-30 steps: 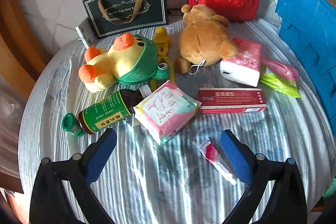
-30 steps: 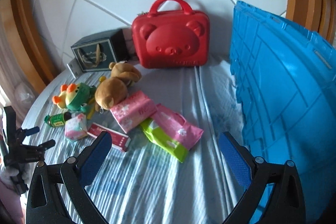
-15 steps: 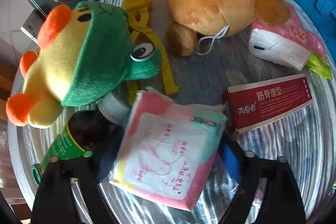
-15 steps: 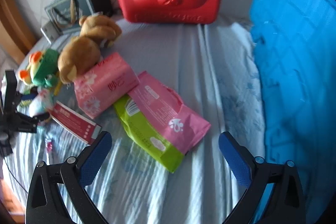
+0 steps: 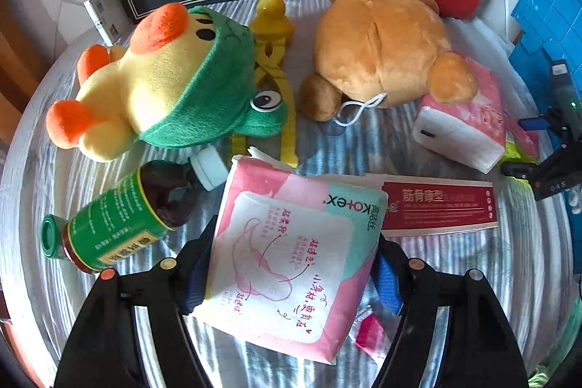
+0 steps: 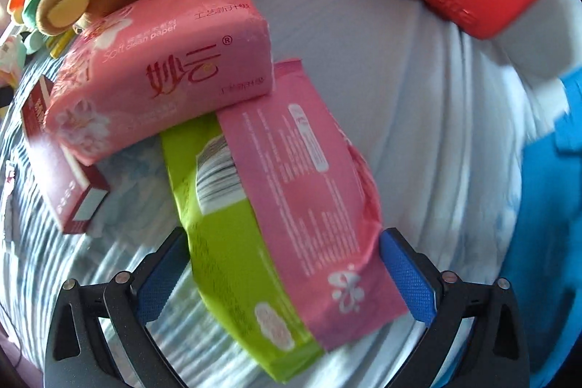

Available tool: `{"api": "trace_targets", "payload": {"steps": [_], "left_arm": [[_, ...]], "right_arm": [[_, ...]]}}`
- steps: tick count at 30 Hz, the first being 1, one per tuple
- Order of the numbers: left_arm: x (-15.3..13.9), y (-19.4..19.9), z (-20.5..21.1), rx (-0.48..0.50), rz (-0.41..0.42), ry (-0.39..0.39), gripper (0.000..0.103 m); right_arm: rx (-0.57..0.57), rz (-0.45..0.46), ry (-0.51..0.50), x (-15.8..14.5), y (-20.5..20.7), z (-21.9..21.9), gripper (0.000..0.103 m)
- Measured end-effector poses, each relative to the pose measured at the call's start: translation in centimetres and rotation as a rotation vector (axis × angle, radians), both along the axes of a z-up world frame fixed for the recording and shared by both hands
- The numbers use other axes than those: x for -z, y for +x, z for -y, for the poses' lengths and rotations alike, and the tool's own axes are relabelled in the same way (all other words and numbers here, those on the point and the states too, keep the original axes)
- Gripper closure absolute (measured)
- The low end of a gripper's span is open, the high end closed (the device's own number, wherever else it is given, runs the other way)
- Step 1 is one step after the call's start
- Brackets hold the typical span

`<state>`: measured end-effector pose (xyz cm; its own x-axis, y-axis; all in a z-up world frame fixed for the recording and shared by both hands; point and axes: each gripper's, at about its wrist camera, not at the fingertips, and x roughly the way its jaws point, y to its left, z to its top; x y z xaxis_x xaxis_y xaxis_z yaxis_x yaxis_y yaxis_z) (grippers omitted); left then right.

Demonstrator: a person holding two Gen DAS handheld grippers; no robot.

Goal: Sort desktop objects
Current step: 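Grasp the pink sanitary pad pack with the left gripper while the right grasps the wipes pack, then carry the pad pack and wipes pack into the blue crate and release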

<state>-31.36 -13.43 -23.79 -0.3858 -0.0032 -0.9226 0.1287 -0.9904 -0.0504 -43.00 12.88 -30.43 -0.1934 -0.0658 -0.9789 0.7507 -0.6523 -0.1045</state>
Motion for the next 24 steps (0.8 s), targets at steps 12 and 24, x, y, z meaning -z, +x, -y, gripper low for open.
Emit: {"api": "trace_targets", "payload": {"steps": [12, 24], "left_arm": [[-1.2, 0.9, -1.6, 0.006, -0.037, 0.059, 0.031], [-7.5, 2.1, -7.0, 0.091, -0.193, 0.035, 0.031]], "right_arm": [[0.412, 0.049, -0.105, -0.2, 1.0, -5.7, 0.006], [0.457, -0.077, -0.313, -8.5, 8.2, -9.1, 0.020]]}}
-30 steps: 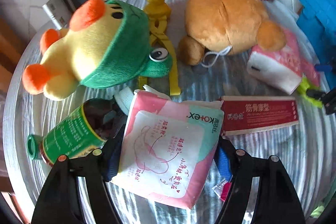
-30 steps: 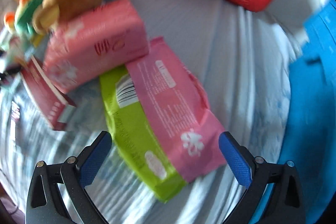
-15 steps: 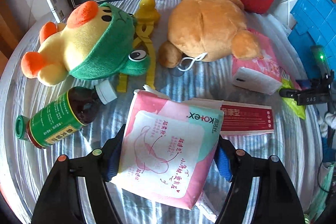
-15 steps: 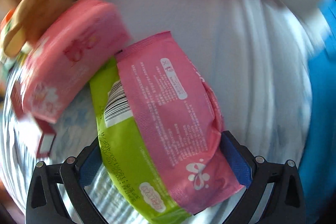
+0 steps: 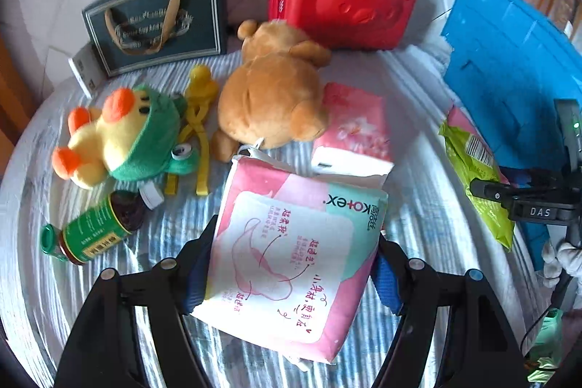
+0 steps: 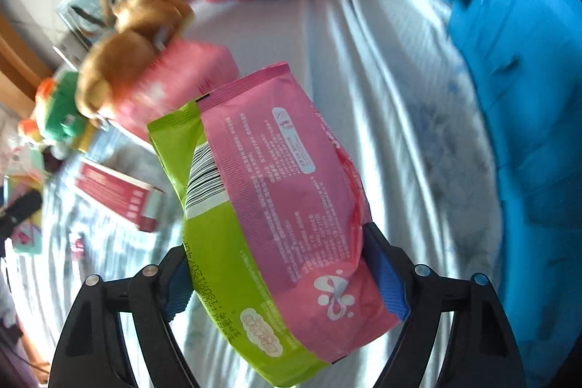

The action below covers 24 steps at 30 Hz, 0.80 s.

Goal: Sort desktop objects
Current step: 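Carry the pad pack and wipes pack into the blue crate and release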

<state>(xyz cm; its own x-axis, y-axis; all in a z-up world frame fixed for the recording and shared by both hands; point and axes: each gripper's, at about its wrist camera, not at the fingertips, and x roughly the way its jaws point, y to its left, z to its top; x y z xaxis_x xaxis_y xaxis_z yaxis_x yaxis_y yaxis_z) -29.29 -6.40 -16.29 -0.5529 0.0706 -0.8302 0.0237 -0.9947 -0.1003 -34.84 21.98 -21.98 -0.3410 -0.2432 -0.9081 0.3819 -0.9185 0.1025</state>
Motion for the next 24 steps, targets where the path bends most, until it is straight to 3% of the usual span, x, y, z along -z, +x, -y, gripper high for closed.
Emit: {"api": "trace_targets", "payload": {"steps": [5, 14, 24], "left_arm": [[-4.8, 1.4, -1.9, 0.013, -0.104, -0.023, 0.031], [-13.3, 3.6, -7.3, 0.072, -0.280, -0.039, 0.031], [-23.0, 1.2, -19.3, 0.194, -0.418, 0.021, 0.031]], "right_arm": [[-0.018, -0.149, -0.020, -5.8, 1.6, 1.6, 0.020], [-0.010, -0.420, -0.060, -18.4, 6.4, -1.6, 0.020], [0.082, -0.572, -0.037, -29.7, 9.0, -11.7, 0.020]]}}
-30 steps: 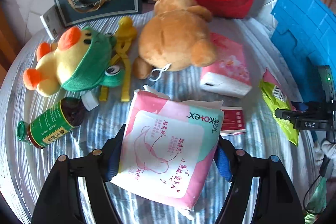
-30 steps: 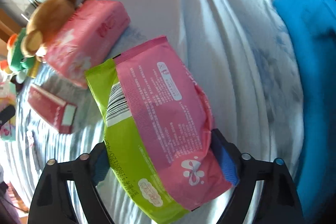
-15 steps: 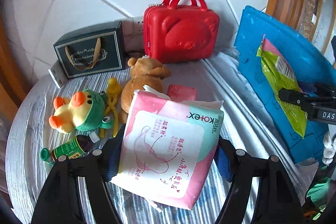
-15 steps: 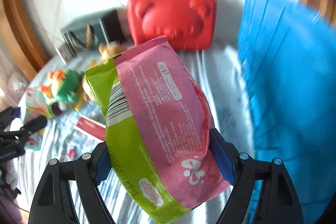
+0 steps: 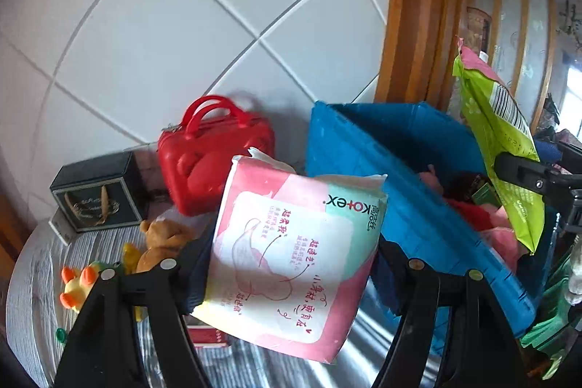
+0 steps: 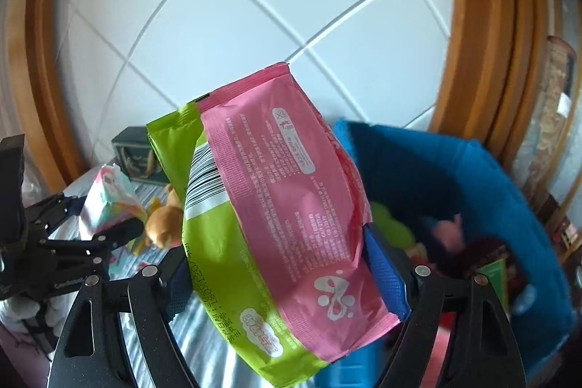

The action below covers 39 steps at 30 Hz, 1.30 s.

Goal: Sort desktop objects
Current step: 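Carry the pad pack and wipes pack into the blue crate and release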

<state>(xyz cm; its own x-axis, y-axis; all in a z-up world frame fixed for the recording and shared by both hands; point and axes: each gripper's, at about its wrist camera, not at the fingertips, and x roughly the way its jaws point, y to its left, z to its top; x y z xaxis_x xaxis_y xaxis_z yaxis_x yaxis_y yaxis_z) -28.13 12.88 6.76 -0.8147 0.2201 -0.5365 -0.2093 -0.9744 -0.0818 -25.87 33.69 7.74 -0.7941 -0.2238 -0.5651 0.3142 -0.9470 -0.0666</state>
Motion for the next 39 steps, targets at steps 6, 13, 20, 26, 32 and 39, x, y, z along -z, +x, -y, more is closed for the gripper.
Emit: {"api": "trace_targets", "payload": {"steps": [6, 13, 20, 26, 32, 39], "left_arm": [[-4.2, -3.8, -11.0, 0.120, -0.024, 0.031, 0.031], [-5.2, -9.0, -22.0, 0.163, -0.036, -0.031, 0.031], [-3.3, -13.5, -27.5, 0.158, 0.003, -0.095, 0.030], [-1.4, -16.3, -29.4, 0.137, 0.056, -0.141, 0.027], [-0.4, -17.3, -29.7, 0.125, 0.088, -0.160, 0.021], [-0.1, -17.3, -29.3, 0.120, 0.113, -0.167, 0.021]], "right_arm": [[0.163, -0.021, 0.056, -3.4, -2.7, -9.3, 0.020], [0.270, 0.027, 0.070, -2.3, -8.3, -17.1, 0.020], [0.299, 0.060, 0.043, -0.5, -12.2, -21.4, 0.020], [0.299, 0.080, 0.057, 1.4, -15.1, -23.4, 0.020], [0.298, 0.126, 0.087, 3.6, -17.9, -23.4, 0.020], [0.269, 0.129, 0.144, 4.9, -19.3, -22.2, 0.012]]}}
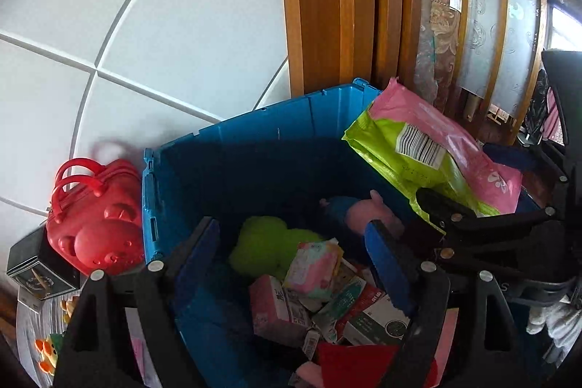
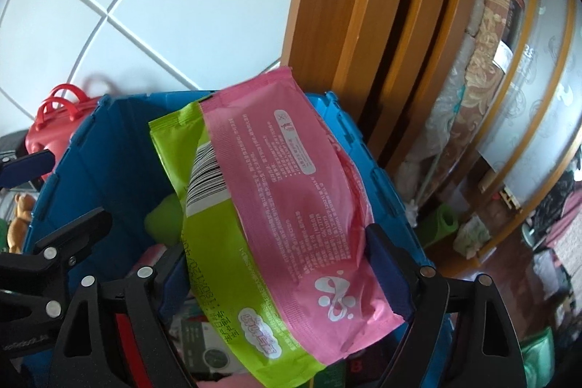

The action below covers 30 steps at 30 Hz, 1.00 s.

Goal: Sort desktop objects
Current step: 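Carry the pad pack and wipes pack into the blue crate and release, then return both grippers to the bed above the remaining items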

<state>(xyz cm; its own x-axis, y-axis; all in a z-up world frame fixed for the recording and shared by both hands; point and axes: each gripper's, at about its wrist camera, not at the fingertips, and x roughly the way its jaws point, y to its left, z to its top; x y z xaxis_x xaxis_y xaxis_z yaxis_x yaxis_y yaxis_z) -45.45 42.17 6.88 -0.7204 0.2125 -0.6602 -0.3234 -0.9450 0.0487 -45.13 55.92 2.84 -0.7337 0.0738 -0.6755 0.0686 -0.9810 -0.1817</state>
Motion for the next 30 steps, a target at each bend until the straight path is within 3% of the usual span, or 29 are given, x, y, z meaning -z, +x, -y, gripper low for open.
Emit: {"api": "trace_targets", "payload": {"steps": [4, 13, 19, 25, 30], "left_arm": [[-0.2, 0.3, 0.7, 0.003, 0.015, 0.004, 0.021], [-0.6, 1.9, 1.9, 0.014, 0.045, 0.013, 0.021], [-1.2, 4.1, 3.2, 0.024, 0.035, 0.023, 0.021], [-2.2, 7.3, 6.9, 0.011, 0.010, 0.074, 0.021], [-3.0, 10.8, 11.6, -0.038, -0.043, 0.099, 0.021]], "right_arm": [[0.009, 0.011, 0.011, 0.2, -0.2, 0.2, 0.000], [0.024, 0.083, 0.097, 0.0, 1.2, 1.6, 0.000], [0.026, 0.084, 0.117, -0.9, 3.3, 2.0, 0.000], [0.001, 0.050, 0.113, -2.8, 6.4, 3.9, 0.000], [-0.065, 0.004, 0.046, -4.7, 9.5, 6.6, 0.000]]}}
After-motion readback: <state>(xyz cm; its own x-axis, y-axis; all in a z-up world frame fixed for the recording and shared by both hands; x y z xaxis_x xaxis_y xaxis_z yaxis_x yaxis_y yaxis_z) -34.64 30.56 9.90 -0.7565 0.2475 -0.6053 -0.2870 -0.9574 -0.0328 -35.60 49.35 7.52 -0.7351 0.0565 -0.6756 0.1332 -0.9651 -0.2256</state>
